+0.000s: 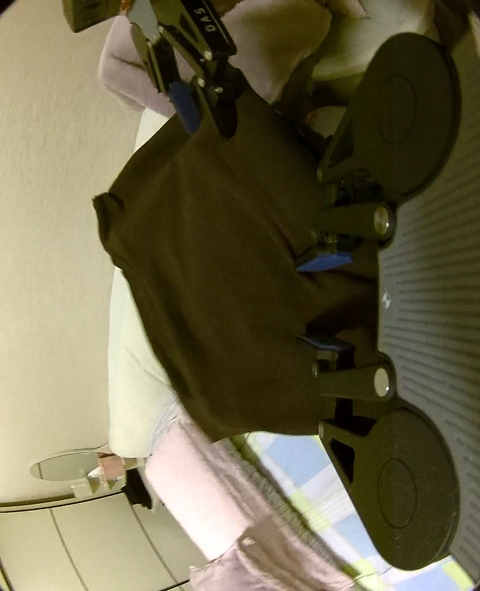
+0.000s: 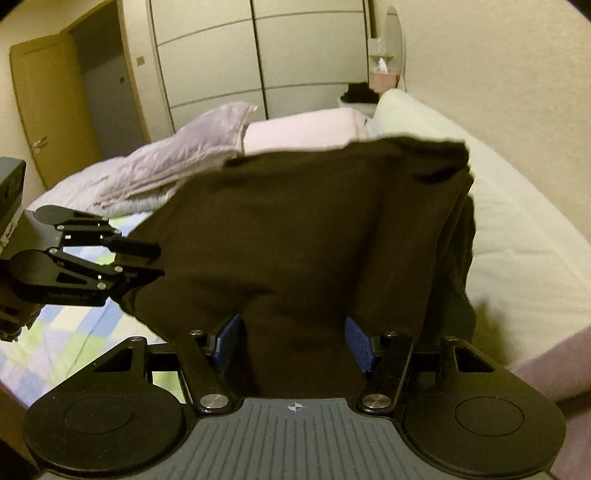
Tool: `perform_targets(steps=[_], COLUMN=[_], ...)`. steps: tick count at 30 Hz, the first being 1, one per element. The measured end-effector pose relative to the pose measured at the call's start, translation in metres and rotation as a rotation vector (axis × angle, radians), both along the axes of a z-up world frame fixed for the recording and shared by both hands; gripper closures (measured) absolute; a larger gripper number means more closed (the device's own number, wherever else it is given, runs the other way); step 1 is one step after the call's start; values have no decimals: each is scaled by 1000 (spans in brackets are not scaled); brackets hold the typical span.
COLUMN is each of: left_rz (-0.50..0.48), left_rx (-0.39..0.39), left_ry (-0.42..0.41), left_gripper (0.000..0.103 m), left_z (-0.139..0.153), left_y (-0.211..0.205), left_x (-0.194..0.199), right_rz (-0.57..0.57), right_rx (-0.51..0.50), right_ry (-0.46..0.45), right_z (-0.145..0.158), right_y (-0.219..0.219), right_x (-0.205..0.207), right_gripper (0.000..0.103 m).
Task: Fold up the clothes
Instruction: 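Lower the shirt onto the stack and open both grippers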
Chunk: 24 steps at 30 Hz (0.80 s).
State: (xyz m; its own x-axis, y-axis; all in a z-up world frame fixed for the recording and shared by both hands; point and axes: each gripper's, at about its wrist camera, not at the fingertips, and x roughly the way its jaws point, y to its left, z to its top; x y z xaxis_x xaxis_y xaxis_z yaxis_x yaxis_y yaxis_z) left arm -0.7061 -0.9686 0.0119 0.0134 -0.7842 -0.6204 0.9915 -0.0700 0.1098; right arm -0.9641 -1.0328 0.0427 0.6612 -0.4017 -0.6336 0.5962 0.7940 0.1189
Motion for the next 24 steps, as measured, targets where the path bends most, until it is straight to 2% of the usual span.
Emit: perform_targets(steps=[4,7,9,12,18,20,23,24], left_rz=[26,77,74,69,106,130,165,177], left_rx=[-13,-59,-42,-16,-27,-45,-72,-80], left_ry=[7,36,41,48,67,64,59,58], left_gripper=[71,70,70,70,67,64,48,38], left_z=[11,23,19,12,16,19,25,26], left_y=[0,3,-1,-7,1,12,28,34], left_x=[5,14,15,15,16,15,14,13], right_rz=[-14,-34,-41,-50,-75,-79,-103,-117], right_rx=[-45,-123,-148,-111,-75,-77,-93,-97], right_ry=[-34,-70,-78,-25,-41,-55,-80,-84], right_z=[19,35,37,20,15,17,20,20], right_y=[4,16,22,17,15,18,28,34], right_x=[-1,-10,-16,-12,-18,-22,-27,-27], right_gripper=[42,42,42,42,42,42,42,41])
